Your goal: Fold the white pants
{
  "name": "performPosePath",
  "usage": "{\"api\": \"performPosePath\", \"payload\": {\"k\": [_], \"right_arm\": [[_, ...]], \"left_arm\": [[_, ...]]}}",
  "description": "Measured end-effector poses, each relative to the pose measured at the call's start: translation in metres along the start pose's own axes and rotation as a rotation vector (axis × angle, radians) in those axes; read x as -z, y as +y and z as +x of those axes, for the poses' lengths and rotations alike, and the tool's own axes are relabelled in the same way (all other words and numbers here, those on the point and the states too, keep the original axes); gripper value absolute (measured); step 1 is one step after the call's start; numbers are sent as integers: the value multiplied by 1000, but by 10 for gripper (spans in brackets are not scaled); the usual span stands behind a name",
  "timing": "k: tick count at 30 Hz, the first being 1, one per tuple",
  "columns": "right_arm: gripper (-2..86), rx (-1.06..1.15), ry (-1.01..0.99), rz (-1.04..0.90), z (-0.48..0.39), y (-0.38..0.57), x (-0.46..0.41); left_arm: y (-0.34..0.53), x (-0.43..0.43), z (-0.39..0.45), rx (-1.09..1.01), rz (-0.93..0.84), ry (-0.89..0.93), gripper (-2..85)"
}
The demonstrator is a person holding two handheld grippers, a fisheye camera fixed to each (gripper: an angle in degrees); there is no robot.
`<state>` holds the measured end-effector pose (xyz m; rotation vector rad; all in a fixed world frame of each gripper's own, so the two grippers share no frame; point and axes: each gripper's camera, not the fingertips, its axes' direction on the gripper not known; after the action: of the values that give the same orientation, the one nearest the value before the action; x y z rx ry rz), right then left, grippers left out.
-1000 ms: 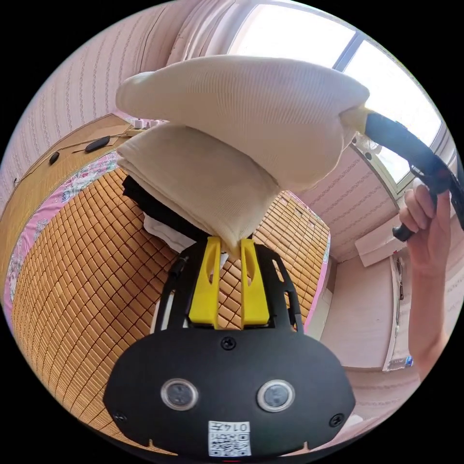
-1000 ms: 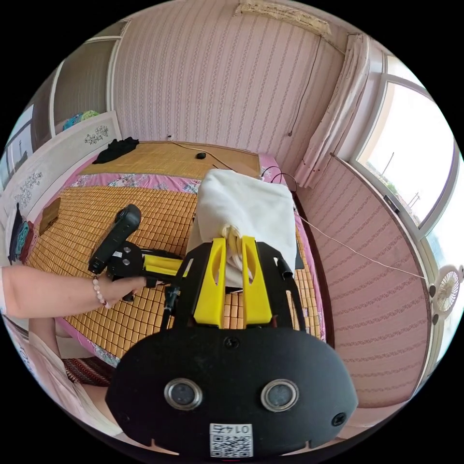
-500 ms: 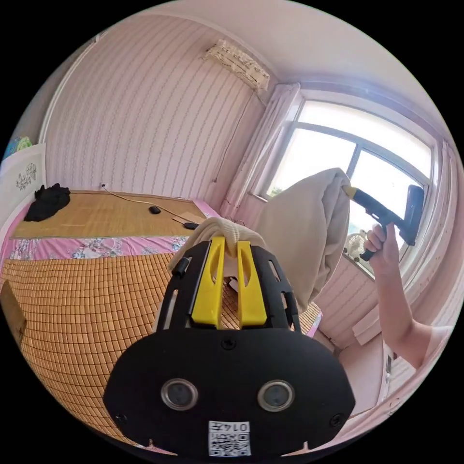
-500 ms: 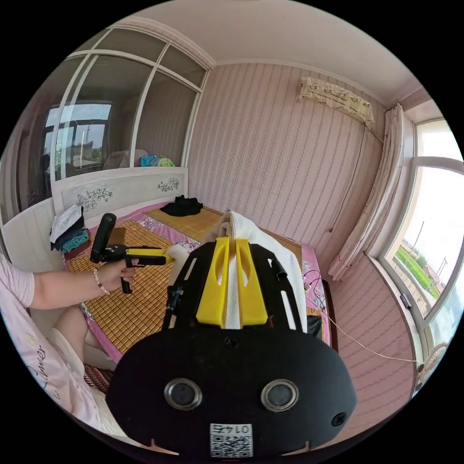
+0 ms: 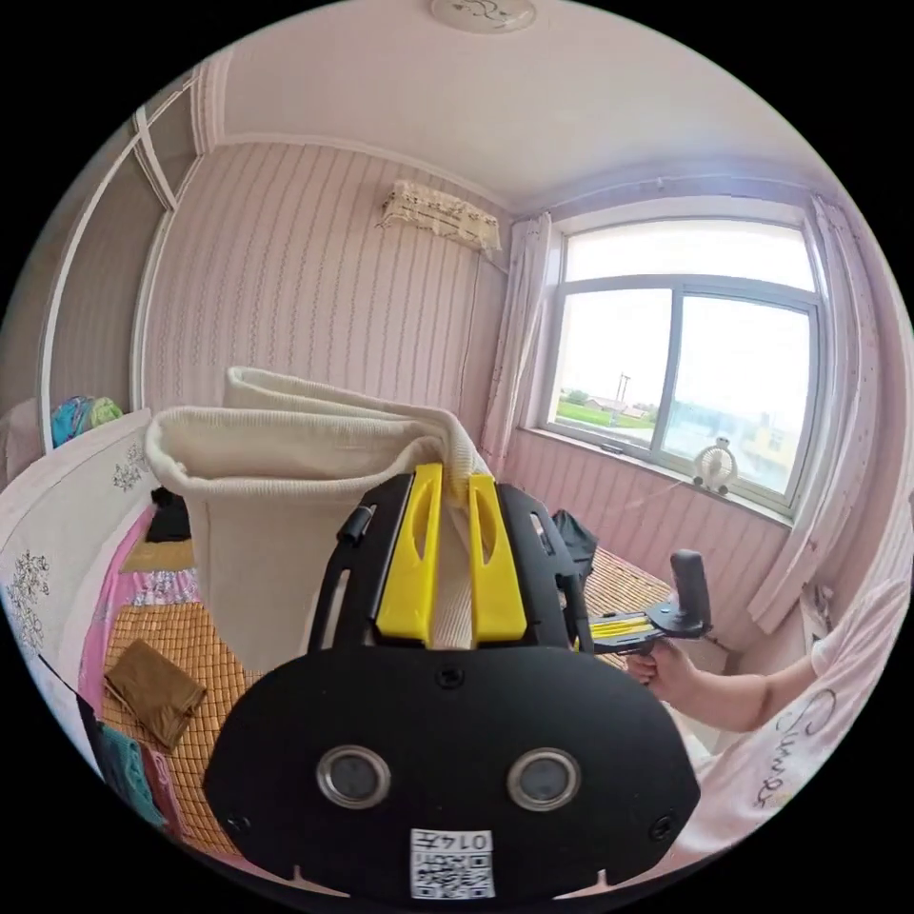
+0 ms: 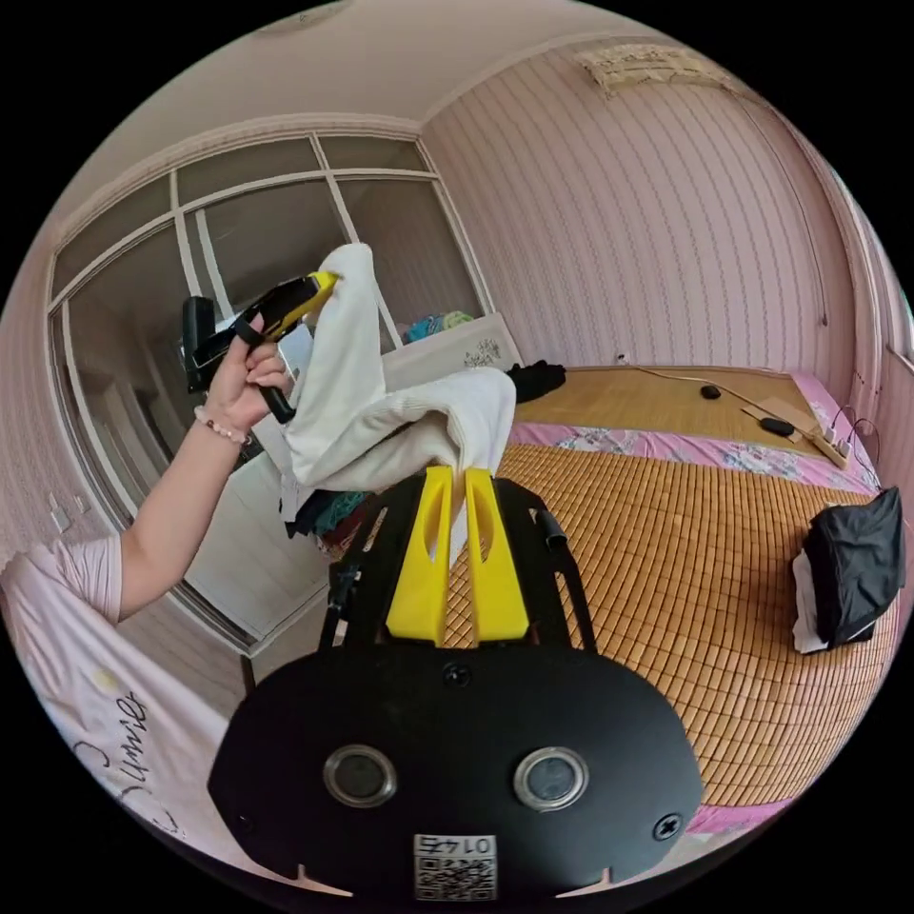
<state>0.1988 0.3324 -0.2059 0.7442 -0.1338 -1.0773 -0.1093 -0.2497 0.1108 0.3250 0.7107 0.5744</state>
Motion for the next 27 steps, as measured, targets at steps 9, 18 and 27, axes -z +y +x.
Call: {"api": "performPosePath", "payload": {"k": [9,18,27], "right_arm": [[78,-280,275,-544,87,184,-61],[201,-333,287,-515,139,153,-88],[201,-458,224,-784,178,137,-216]], "left_arm": [[273,-138,54,222,-699,393,64],[314,-14,-63,465,-635,-104,73],[357,-16,-183,753,-828,-316,171]]}}
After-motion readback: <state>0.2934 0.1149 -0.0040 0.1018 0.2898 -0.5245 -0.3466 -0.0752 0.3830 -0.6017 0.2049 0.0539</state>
